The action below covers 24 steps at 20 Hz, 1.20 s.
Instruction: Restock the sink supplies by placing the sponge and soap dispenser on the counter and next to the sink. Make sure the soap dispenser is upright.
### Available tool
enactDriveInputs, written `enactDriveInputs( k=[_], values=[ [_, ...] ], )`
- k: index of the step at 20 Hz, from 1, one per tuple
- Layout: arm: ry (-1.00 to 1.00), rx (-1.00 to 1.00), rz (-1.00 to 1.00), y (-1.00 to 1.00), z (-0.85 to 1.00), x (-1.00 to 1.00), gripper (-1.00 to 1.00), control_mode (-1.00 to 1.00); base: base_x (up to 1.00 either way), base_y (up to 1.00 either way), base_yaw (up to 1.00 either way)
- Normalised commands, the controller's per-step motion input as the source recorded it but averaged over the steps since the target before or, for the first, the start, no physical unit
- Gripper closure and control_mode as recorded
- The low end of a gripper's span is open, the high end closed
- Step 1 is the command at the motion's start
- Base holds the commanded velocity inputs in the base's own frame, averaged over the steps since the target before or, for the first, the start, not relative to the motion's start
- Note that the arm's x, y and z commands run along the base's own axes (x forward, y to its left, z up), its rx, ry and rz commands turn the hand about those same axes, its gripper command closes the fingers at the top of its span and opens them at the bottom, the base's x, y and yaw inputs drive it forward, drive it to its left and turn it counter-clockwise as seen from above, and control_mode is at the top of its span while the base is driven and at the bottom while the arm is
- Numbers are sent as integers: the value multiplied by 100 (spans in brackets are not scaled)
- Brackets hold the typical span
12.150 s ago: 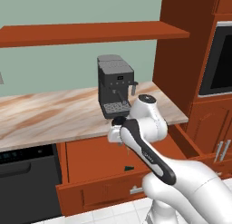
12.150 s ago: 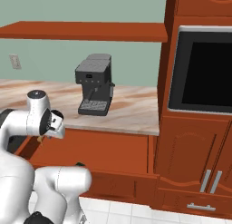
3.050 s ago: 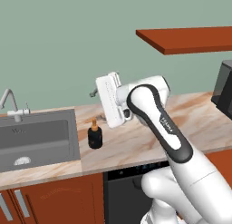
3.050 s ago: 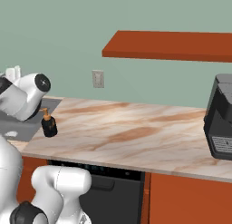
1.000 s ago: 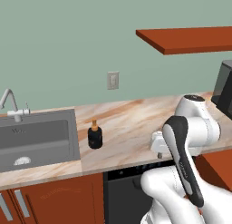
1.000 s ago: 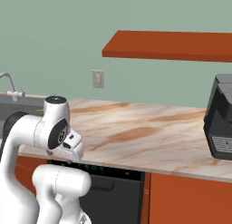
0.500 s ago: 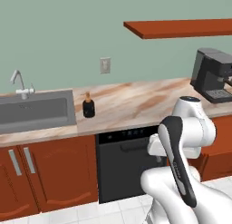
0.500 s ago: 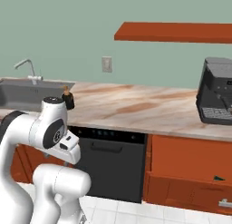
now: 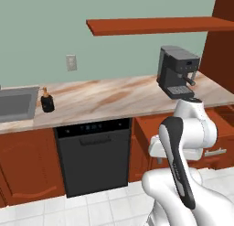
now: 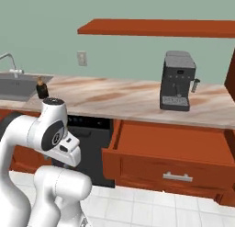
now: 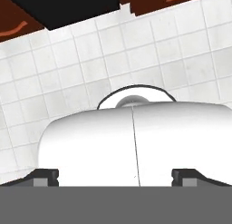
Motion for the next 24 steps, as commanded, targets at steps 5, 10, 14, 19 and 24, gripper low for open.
enactDriveInputs(
  k=[5, 10, 14, 19, 24],
  values=[
    [0, 0, 0, 0, 0, 0, -100, 100, 25, -100, 0],
    [0, 0, 0, 0, 0, 0, -100, 100, 38, -97, 0],
    [0, 0, 0, 0, 0, 0, -100, 100, 69, -66, -1],
    [0, 0, 0, 0, 0, 0, -100, 100, 61, -14, -2],
    [0, 0, 0, 0, 0, 0, -100, 100, 1, -17, 0]
  ],
)
